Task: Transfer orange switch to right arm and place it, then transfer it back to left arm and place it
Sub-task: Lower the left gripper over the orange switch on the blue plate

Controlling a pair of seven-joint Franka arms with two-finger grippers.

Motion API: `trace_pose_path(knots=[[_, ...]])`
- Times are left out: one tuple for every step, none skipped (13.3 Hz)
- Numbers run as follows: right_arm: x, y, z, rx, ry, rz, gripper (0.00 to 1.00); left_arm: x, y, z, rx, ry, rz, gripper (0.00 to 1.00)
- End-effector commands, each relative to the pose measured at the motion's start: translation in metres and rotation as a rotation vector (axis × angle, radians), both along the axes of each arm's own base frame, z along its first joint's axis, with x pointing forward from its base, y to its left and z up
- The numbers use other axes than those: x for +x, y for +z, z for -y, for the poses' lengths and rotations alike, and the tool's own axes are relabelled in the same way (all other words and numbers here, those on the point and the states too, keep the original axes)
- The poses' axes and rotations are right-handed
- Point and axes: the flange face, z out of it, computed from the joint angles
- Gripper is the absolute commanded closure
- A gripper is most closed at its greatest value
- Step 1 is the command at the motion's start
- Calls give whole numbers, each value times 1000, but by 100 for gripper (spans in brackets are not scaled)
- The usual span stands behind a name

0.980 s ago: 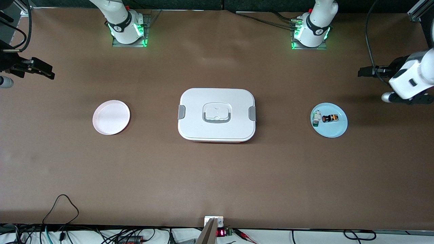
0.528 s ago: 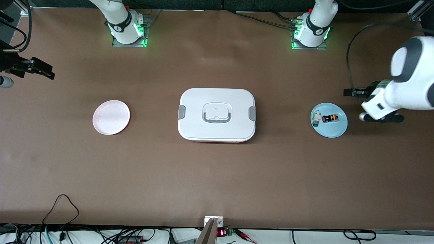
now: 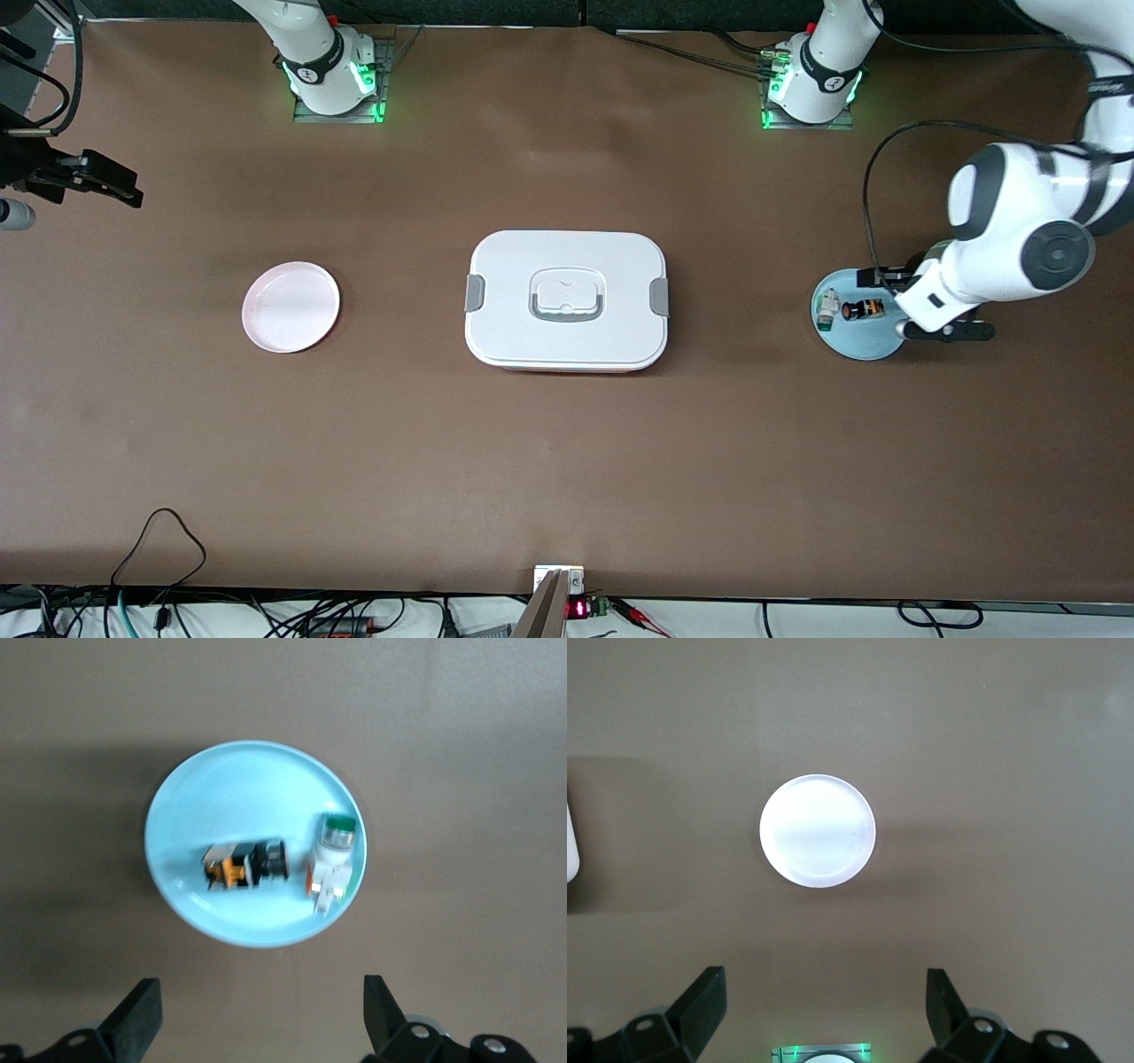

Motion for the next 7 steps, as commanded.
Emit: trace_pose_path(knots=[[-3, 7, -1, 11, -8, 0, 0, -5, -32, -3, 6, 0, 47, 0], [-3, 7, -1, 11, -6, 0, 0, -6, -43, -6, 1, 2, 56, 0], [-3, 7, -1, 11, -8, 0, 0, -10, -53, -13, -4, 11, 70, 0], [-3, 7, -1, 11, -6, 0, 0, -15, -63, -13, -9, 5, 90, 0], [-3, 7, -1, 11, -8, 0, 0, -20, -72, -15, -14, 7, 103, 0], [-3, 7, -1, 11, -8, 0, 0, -22, -79, -17, -17, 7, 94, 0], [-3, 7, -1, 11, -8, 0, 0, -22, -83, -21, -19, 12, 90, 0]])
